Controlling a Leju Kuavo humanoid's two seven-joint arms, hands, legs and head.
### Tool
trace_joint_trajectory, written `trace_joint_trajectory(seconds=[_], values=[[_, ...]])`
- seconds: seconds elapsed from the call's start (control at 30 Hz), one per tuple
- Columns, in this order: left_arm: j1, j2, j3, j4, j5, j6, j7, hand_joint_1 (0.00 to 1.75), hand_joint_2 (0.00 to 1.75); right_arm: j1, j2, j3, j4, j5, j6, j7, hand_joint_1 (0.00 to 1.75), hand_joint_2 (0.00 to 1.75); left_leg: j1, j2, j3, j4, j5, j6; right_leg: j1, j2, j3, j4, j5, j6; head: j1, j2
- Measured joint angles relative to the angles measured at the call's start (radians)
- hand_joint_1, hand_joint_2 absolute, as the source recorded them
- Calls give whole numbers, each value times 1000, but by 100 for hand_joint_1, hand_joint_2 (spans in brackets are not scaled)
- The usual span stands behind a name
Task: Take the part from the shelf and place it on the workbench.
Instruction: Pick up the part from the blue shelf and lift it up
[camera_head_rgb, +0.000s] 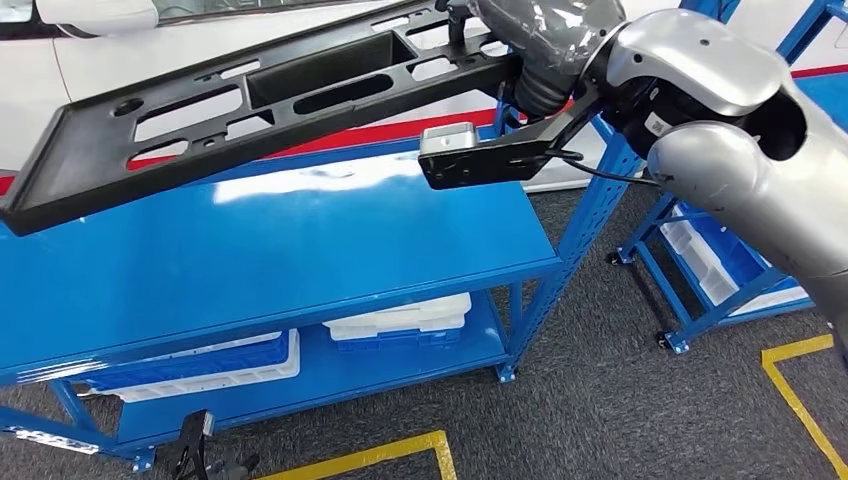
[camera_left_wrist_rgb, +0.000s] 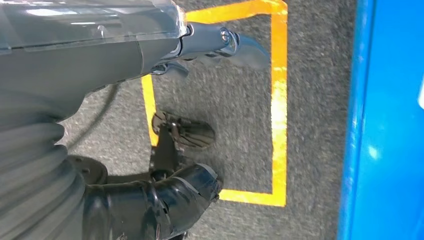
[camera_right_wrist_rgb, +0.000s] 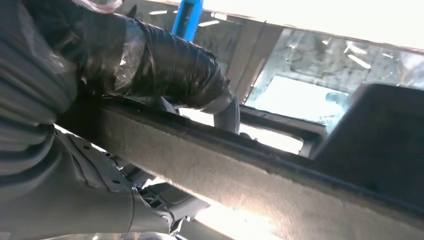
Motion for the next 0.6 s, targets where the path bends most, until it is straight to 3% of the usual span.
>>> trace_joint_trajectory(seconds=[0.03,0.07,0.1,0.13,0.2,0.27,0.33,0.4,0.43,0.5,0.57,0.6], values=[[0,0,0,0,0,0,0,0,175,1,0,3,0,0,0,0,175,175,0,1,-14,0,11,3,-1,-1,-15,67,-47,2,0,0],[-1,0,0,0,0,0,0,0,175,1,-1,6,1,0,0,0,175,175,-1,1,-28,2,21,3,-2,-1,-26,128,-77,4,0,0],[-1,0,0,0,0,0,0,0,175,3,-1,10,1,0,0,0,175,175,-1,1,-42,3,31,3,-3,-1,-24,166,-86,6,0,0],[0,0,0,0,0,0,0,0,175,4,-1,13,2,0,0,0,175,175,-1,1,-55,6,39,1,-5,-1,-7,171,-75,7,1,0],[0,0,0,0,0,0,1,0,175,4,-1,16,2,0,0,0,175,175,0,1,-80,15,53,-4,-6,-3,78,76,-31,3,1,0],[-1,-1,0,0,0,0,1,0,175,0,0,17,2,0,0,0,175,175,-2,0,-100,25,65,-14,-1,-4,173,-58,-21,-5,0,0],[-1,-2,0,0,-1,0,1,0,175,-4,1,18,2,0,0,0,175,175,-1,0,-108,28,80,-27,6,-4,203,-113,-25,-13,0,0],[1,-2,0,0,-1,2,2,0,175,-5,3,22,3,0,0,0,175,175,0,-2,-113,25,87,-41,6,-7,193,-123,-5,-24,1,0],[1,-2,0,0,-2,3,2,0,175,-6,5,25,3,0,0,0,175,175,0,-4,-122,37,68,-45,3,-10,187,-130,7,-33,0,0],[2,-1,0,0,-2,4,2,0,175,-7,10,30,4,-1,0,-1,175,175,3,-7,-151,116,-18,-52,-1,-13,166,-139,36,-47,0,0],[0,-1,0,0,-3,6,2,0,175,-7,16,34,6,-2,0,-1,175,175,7,-8,-180,243,-98,-59,0,-11,135,-138,60,-51,-1,0],[-1,-1,0,0,-4,7,2,0,175,-7,18,37,8,-2,0,-2,175,175,9,-8,-183,289,-110,-62,1,-11,120,-136,71,-50,-1,0]])
